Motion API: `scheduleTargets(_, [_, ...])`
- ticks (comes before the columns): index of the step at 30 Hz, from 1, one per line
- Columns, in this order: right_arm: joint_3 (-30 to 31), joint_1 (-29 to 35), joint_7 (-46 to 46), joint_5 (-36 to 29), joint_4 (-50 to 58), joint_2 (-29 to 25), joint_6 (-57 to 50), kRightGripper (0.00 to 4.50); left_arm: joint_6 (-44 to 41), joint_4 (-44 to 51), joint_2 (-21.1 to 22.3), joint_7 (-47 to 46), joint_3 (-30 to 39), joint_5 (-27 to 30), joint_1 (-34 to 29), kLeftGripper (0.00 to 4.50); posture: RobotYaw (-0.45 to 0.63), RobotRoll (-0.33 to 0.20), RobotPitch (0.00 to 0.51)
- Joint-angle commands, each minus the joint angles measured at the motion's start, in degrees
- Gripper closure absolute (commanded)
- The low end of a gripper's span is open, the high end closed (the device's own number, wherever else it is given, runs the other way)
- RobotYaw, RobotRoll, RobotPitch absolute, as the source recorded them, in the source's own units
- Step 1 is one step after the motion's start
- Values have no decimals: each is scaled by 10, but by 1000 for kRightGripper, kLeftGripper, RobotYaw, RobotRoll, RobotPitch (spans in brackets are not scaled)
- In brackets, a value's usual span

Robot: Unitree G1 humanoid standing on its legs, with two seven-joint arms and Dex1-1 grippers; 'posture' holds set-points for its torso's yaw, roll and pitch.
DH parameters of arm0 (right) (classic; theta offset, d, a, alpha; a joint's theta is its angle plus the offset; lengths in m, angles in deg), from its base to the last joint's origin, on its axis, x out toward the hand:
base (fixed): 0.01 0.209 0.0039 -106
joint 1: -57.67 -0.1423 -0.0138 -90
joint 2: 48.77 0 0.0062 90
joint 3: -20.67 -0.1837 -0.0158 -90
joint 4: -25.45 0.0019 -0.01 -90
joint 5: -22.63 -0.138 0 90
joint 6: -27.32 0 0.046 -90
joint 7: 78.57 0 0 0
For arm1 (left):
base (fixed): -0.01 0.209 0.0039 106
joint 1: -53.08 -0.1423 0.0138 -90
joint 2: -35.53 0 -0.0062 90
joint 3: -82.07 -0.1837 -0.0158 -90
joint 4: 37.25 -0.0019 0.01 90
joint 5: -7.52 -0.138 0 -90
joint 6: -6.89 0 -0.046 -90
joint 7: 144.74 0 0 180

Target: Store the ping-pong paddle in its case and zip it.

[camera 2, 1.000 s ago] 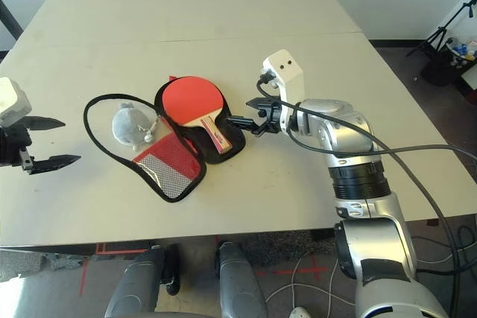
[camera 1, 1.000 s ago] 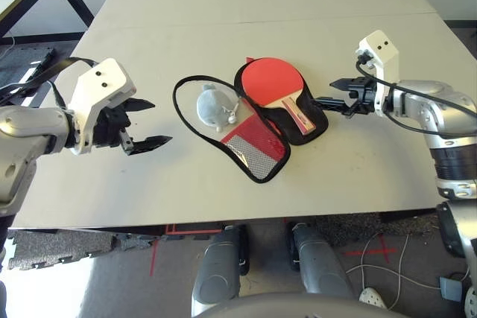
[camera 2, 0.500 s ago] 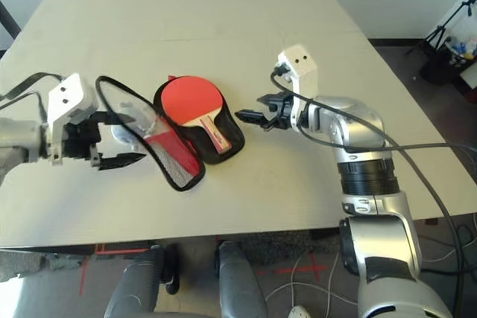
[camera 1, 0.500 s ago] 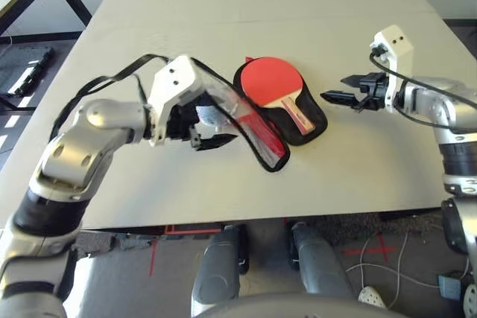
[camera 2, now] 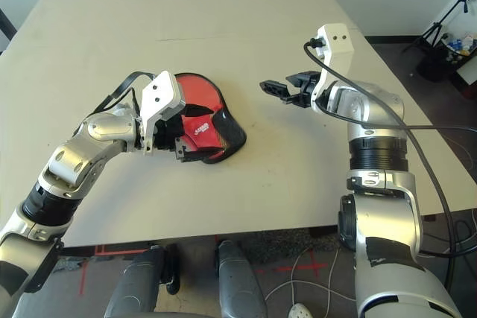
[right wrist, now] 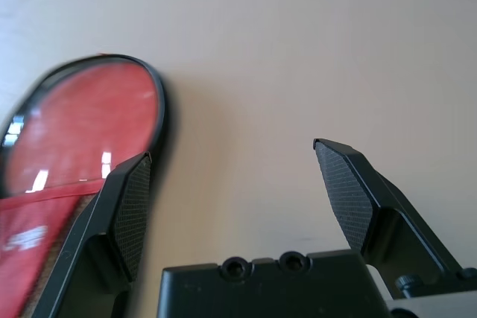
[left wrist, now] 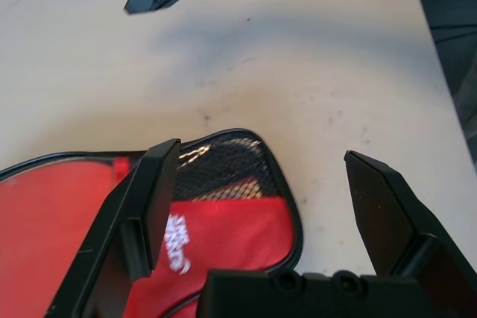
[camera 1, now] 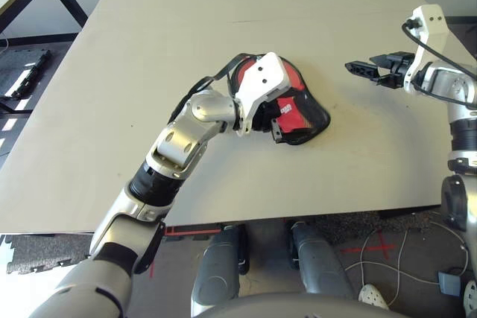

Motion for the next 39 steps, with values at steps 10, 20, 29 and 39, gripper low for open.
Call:
scheduleTargets(10, [38, 27, 131, -25, -58, -15, -121, 12, -19, 44, 57, 13, 46, 8, -43, 0, 10, 0, 184])
scheduleTargets(20, [70, 60, 145, -31, -22, 19, -153, 12, -38, 65, 71, 12, 52, 13, -54, 0, 19, 0, 195])
scheduleTargets(29, [78, 47, 122, -18, -46, 62, -147, 12, -46, 71, 72, 13, 52, 14, -57, 0, 21, 0, 204])
scheduleTargets(39, [68, 25, 75, -9, -112, 98, -139, 159, -49, 68, 71, 16, 49, 13, -52, 0, 18, 0, 206])
